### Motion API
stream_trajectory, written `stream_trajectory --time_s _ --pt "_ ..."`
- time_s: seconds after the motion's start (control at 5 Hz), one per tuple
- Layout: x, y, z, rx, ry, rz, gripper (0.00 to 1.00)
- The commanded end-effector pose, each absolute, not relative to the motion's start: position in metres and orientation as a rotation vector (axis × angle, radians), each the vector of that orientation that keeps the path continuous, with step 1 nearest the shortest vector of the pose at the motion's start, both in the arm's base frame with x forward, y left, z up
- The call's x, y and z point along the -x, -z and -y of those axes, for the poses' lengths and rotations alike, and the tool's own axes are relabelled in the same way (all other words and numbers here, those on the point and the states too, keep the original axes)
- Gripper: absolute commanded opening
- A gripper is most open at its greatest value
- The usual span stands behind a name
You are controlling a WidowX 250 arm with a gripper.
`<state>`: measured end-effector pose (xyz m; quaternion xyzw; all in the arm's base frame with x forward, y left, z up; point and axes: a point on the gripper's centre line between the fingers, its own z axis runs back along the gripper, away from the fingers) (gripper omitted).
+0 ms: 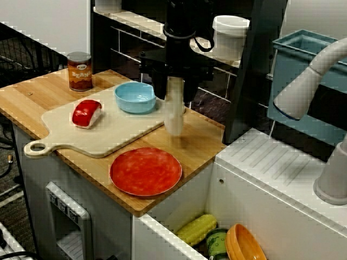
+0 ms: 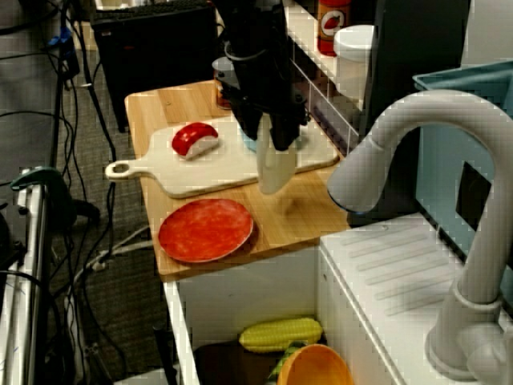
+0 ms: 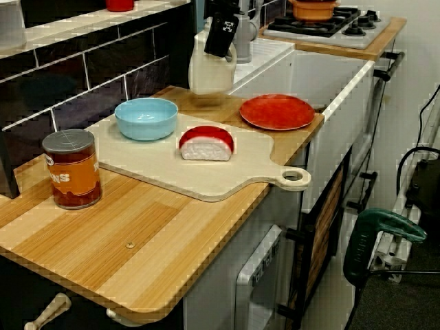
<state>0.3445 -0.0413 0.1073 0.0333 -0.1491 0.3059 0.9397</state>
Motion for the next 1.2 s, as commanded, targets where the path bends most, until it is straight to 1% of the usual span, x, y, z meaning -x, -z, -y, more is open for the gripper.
stream_trajectory --time_s 0.0,0.6,0.8,1.0 --pt "-0.3401 -0.1159 0.0462 -0.045 -0.606 0.336 0.00" --pt "-0.3371 -0.1087 0.0425 -0.050 -0.635 0.354 0.00" --pt "-0.3402 -0.1078 0.0392 -0.059 -0.656 0.344 0.34" --pt "-0.3401 -0.1084 0.0362 -0.060 -0.667 0.338 1.00"
